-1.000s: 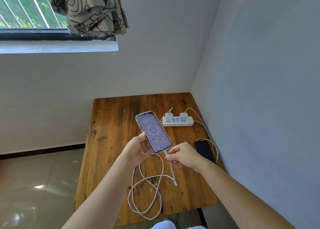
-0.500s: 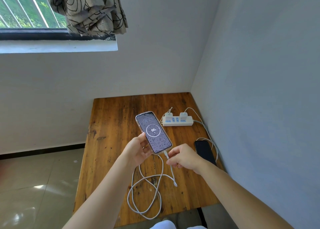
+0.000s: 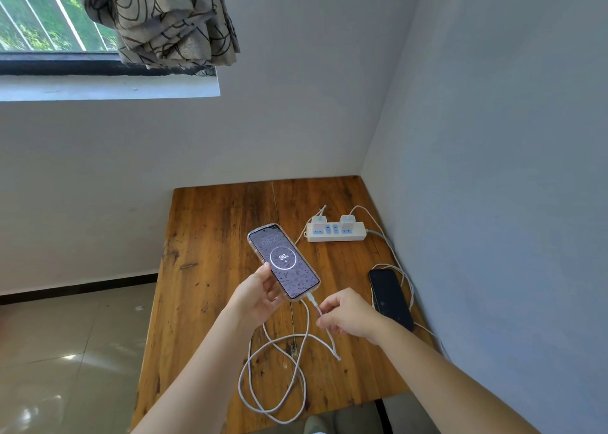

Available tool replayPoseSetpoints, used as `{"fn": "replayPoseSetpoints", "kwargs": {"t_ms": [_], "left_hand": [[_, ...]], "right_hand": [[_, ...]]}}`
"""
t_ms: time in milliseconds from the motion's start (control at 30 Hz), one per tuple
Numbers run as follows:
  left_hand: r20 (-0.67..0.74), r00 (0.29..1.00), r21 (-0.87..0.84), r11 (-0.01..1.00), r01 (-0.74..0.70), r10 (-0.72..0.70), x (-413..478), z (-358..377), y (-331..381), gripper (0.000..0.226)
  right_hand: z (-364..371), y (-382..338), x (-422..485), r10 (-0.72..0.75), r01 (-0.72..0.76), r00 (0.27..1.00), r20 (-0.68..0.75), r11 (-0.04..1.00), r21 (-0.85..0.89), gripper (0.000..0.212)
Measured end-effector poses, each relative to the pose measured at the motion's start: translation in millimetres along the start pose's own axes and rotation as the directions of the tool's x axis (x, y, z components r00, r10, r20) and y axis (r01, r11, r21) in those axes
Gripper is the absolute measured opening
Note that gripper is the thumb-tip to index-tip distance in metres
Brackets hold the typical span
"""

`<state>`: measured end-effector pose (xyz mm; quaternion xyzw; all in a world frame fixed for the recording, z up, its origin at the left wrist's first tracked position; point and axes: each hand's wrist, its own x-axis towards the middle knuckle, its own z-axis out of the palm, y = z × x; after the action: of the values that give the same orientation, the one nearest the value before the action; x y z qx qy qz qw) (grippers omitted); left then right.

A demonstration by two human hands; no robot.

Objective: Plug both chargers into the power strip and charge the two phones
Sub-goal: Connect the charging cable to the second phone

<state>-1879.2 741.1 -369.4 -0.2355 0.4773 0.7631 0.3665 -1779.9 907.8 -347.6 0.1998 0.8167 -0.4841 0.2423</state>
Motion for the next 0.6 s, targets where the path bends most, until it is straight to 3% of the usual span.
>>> {"fn": "replayPoseSetpoints", "kwargs": {"t_ms": [600], "left_hand": [[-0.123, 0.982, -0.118, 0.985, 0.128, -0.143, 53, -14, -22, 0.033]], "right_hand": [[5, 33, 54, 0.133, -0.131, 0.991, 0.029, 0.989, -0.064, 0.01]]}}
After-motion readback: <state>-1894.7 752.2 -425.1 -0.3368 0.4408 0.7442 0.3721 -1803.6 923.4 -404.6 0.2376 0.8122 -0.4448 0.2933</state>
